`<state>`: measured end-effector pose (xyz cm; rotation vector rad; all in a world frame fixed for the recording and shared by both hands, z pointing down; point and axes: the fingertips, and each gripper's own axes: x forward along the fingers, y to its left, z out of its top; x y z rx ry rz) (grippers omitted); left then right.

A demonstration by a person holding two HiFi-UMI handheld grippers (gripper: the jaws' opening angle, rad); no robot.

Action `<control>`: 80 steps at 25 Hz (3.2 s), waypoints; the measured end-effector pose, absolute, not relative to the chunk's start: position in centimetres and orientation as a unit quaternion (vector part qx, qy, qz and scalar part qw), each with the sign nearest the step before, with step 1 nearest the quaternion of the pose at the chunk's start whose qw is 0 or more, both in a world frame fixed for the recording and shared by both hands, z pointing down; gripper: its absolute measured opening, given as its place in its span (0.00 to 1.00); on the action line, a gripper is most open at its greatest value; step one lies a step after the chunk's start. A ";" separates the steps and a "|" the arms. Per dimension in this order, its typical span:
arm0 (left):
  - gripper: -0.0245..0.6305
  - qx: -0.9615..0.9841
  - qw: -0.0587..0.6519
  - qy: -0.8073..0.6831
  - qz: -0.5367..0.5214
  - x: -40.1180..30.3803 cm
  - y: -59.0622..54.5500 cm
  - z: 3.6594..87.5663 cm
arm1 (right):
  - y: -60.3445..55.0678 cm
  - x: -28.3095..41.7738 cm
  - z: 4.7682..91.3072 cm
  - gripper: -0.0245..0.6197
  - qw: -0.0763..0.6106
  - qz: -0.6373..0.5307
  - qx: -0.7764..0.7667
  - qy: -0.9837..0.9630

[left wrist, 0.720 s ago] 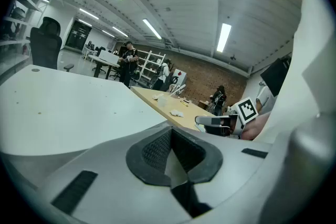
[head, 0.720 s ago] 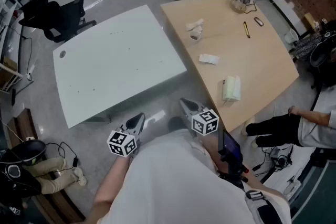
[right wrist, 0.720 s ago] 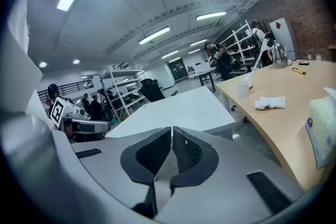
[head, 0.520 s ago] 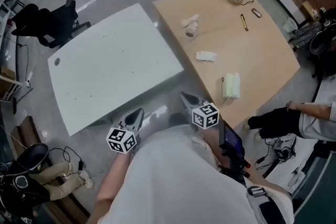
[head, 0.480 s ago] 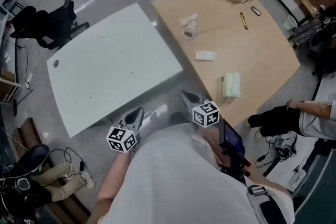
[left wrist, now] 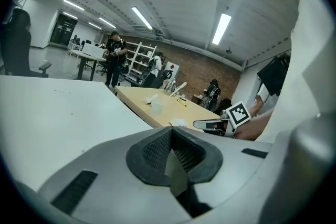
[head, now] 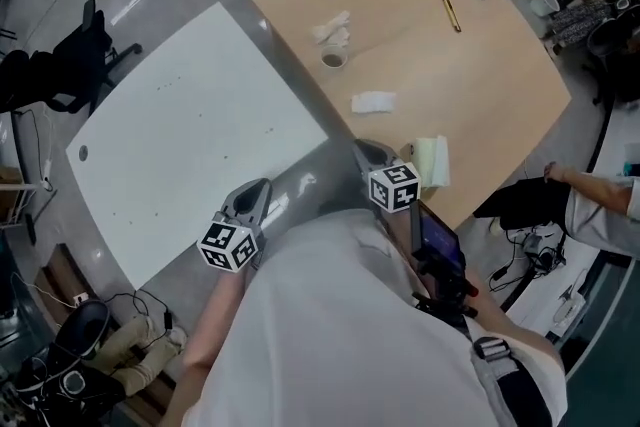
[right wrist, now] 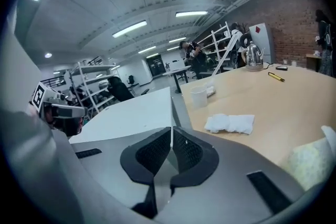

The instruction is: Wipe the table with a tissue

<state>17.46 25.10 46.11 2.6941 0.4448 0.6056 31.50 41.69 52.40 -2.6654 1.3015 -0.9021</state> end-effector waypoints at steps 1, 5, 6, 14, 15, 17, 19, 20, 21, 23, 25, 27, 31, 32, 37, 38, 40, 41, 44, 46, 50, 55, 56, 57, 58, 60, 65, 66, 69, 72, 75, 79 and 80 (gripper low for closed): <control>0.05 0.948 0.171 0.159 0.216 18.3 25.3 46.1 | 42.2 32.5 52.6 0.07 0.018 -0.293 -0.863 0.412; 0.05 0.944 0.166 0.168 0.230 21.2 26.3 46.1 | 44.0 35.6 53.4 0.07 0.008 -0.297 -0.874 0.385; 0.05 0.943 0.163 0.170 0.234 21.9 26.5 46.1 | 44.4 36.3 53.6 0.07 0.007 -0.297 -0.877 0.377; 0.05 0.942 0.148 0.164 0.252 26.1 27.0 45.6 | 47.3 41.8 55.0 0.07 -0.006 -0.296 -0.904 0.307; 0.05 0.942 0.147 0.163 0.254 26.4 27.1 45.6 | 47.5 42.5 55.3 0.07 -0.007 -0.298 -0.905 0.302; 0.05 0.941 0.145 0.163 0.260 26.6 27.3 45.6 | 47.8 43.7 56.3 0.08 -0.013 -0.310 -0.904 0.293; 0.05 0.940 0.144 0.161 0.263 26.8 27.1 45.7 | 47.8 44.3 57.4 0.17 -0.023 -0.327 -0.900 0.288; 0.05 0.940 0.145 0.159 0.263 26.9 26.9 45.6 | 47.7 44.5 57.8 0.24 -0.027 -0.334 -0.898 0.285; 0.05 0.941 0.145 0.157 0.263 26.9 26.7 45.5 | 47.7 44.7 58.2 0.29 -0.031 -0.341 -0.896 0.282; 0.05 0.941 0.145 0.155 0.264 27.0 26.3 45.5 | 47.4 44.9 58.7 0.34 -0.036 -0.348 -0.896 0.273; 0.05 0.940 0.145 0.155 0.266 27.0 25.8 45.5 | 46.9 45.2 58.8 0.36 -0.038 -0.349 -0.898 0.267; 0.05 0.939 0.146 0.156 0.270 26.9 25.3 45.7 | 46.5 45.4 59.4 0.38 -0.045 -0.355 -0.897 0.258; 0.05 0.939 0.145 0.152 0.271 26.9 24.0 45.5 | 46.4 45.2 61.5 0.39 -0.043 -0.385 -0.891 0.237; 0.05 0.939 0.146 0.152 0.270 27.0 23.6 45.4 | 46.3 45.2 61.8 0.39 -0.043 -0.391 -0.889 0.234; 0.05 0.939 0.148 0.149 0.270 27.3 22.1 45.3 | 45.6 45.3 62.1 0.39 -0.068 -0.385 -0.890 0.233; 0.05 0.940 0.149 0.150 0.269 27.4 21.9 45.2 | 45.4 45.4 62.0 0.39 -0.071 -0.382 -0.890 0.239; 0.05 0.939 0.149 0.152 0.269 27.5 21.8 45.3 | 44.7 45.4 61.9 0.34 -0.079 -0.382 -0.883 0.261; 0.05 0.939 0.150 0.153 0.270 27.5 21.8 45.3 | 44.1 45.2 61.9 0.27 -0.084 -0.381 -0.879 0.275; 0.05 0.938 0.152 0.156 0.272 27.5 22.0 45.4 | 43.4 44.8 61.9 0.16 -0.094 -0.377 -0.870 0.304; 0.05 0.937 0.153 0.157 0.271 27.5 22.2 45.4 | 43.6 44.6 61.6 0.15 -0.100 -0.375 -0.866 0.315; 0.05 0.940 0.154 0.149 0.266 27.9 21.6 45.1 | 41.6 44.1 58.8 0.15 -0.148 -0.336 -0.852 0.374; 0.05 0.944 0.162 0.136 0.254 28.5 22.1 45.1 | 36.6 41.9 55.4 0.15 -0.205 -0.286 -0.807 0.473; 0.05 0.945 0.163 0.133 0.251 28.6 22.2 44.9 | 35.6 41.5 55.0 0.15 -0.210 -0.281 -0.797 0.491; 0.05 0.946 0.164 0.129 0.247 28.6 22.2 44.8 | 34.6 41.0 54.7 0.15 -0.215 -0.277 -0.786 0.509; 0.05 0.948 0.166 0.124 0.243 28.6 22.2 44.8 | 33.7 40.5 54.6 0.15 -0.220 -0.274 -0.774 0.527; 0.05 0.950 0.173 0.108 0.236 28.3 22.3 44.9 | 32.4 39.8 54.3 0.15 -0.232 -0.270 -0.749 0.559; 0.05 0.955 0.187 0.053 0.223 26.0 21.6 45.5 | 29.1 38.7 53.4 0.15 -0.245 -0.251 -0.700 0.622; 0.05 0.956 0.189 0.043 0.220 25.5 21.4 45.6 | 28.5 38.4 53.3 0.15 -0.250 -0.247 -0.692 0.631; 0.05 0.957 0.199 0.010 0.213 23.9 20.2 45.9 | 26.3 37.4 53.0 0.15 -0.265 -0.235 -0.668 0.654; 0.05 0.956 0.208 -0.020 0.206 22.2 18.7 46.1 | 23.9 36.3 52.9 0.15 -0.275 -0.225 -0.649 0.673; 0.05 0.955 0.215 -0.039 0.200 20.8 17.4 46.2 | 21.8 35.5 52.7 0.15 -0.287 -0.215 -0.633 0.686; 0.05 0.954 0.222 -0.052 0.193 19.3 15.8 46.3 | 19.5 34.5 52.5 0.15 -0.299 -0.204 -0.623 0.693; 0.05 0.954 0.223 -0.054 0.193 19.0 15.4 46.4 | 19.1 34.3 52.6 0.15 -0.301 -0.204 -0.622 0.693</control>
